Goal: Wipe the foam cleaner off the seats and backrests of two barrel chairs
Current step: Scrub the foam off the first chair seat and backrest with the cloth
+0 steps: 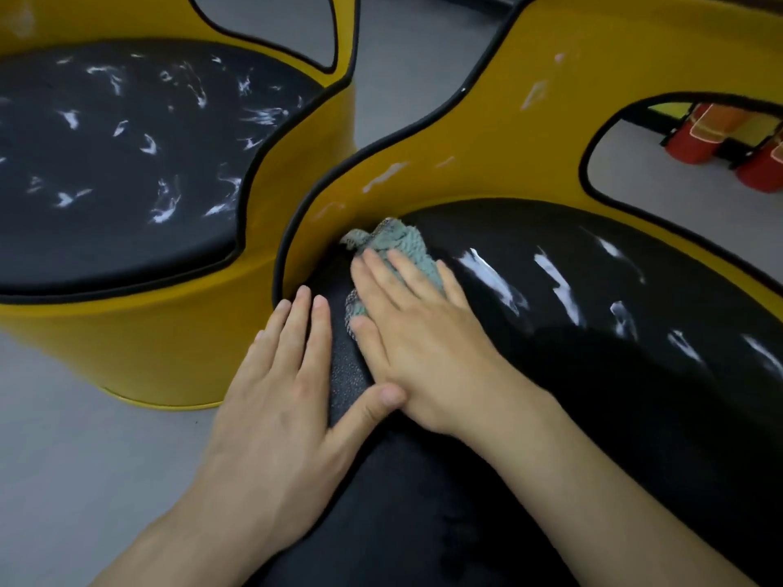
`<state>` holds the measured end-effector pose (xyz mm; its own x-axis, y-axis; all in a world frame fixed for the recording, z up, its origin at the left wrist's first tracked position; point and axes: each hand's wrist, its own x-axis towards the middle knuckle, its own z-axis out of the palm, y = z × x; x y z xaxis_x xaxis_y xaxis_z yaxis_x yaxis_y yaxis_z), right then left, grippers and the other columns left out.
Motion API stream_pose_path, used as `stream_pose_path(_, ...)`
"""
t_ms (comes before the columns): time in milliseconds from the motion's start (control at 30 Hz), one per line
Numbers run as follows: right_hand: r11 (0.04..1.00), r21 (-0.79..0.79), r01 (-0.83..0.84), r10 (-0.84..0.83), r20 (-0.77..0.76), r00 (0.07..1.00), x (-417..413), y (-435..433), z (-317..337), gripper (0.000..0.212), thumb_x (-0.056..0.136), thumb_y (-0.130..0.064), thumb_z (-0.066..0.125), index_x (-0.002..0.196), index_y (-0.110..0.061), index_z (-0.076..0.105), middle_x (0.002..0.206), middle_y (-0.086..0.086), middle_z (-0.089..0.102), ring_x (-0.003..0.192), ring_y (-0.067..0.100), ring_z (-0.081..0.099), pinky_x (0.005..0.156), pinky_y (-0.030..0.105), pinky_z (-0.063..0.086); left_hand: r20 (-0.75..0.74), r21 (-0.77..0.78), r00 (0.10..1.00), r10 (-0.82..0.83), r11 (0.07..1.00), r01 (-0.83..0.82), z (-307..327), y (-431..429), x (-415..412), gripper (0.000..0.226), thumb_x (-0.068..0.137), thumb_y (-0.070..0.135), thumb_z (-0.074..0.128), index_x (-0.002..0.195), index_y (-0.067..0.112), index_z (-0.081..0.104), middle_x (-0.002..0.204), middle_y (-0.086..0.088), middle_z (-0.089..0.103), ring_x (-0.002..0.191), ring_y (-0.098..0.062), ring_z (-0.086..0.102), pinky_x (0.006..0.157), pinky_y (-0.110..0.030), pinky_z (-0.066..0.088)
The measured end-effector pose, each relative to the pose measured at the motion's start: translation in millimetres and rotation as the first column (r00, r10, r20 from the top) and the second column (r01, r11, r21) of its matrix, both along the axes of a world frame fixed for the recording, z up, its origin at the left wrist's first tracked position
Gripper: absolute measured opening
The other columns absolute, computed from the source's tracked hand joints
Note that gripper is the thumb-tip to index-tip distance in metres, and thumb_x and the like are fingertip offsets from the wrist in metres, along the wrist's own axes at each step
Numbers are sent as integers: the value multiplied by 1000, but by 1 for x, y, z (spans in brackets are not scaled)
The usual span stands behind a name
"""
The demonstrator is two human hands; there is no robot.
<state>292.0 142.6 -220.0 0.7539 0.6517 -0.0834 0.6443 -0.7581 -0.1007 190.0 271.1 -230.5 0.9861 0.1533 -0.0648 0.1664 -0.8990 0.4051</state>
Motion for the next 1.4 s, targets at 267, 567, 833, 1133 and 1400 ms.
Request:
stream_pose_path(267,1000,-12,-7,7,-54,999,27,-10,6,59,107,-44,14,162,-26,0,168,-11,-7,153,7,-11,124,46,-5,29,-18,999,-12,1000,13,2,0,1,115,59,99,-23,152,31,-24,161,16,-31,145,3,-33,114,-15,-21)
stream_pose_path(567,999,2,-52,52,-8,999,-1,-1,5,64,102,-43,10,162,-21,2,169,-7,-4,153,8,-11,125,44,-3,3,-27,1000,-4,1000,4,-1,2,0,116,57,97,-28,151,30,-30,158,15,-38,142,2,-39,119,-22,-18)
stream_pose_path(833,987,3,163,-163,-28,986,46,7,5,59,108,-40,17,162,-21,1,169,-7,-4,154,9,-8,125,46,-3,11,-40,1000,-3,999,4,1,1,0,113,57,98,-27,149,32,-33,157,17,-39,142,2,-39,117,-21,-18)
stream_pose_path(1133,995,99,-7,8,-4,1000,-77,-55,-2,62,96,-41,36,154,-17,41,161,-5,34,151,11,25,113,45,22,44,-50,999,-12,999,15,-4,3,2,118,63,100,-19,156,29,-16,164,14,-26,148,1,-29,120,-20,-14)
stream_pose_path(1400,987,-2,158,-158,-42,987,26,-1,4,60,107,-41,13,161,-21,-3,169,-7,-9,153,11,-14,124,50,-6,46,-12,999,0,1000,1,-3,2,2,111,57,99,-24,148,36,-29,157,20,-36,142,6,-36,113,-15,-20)
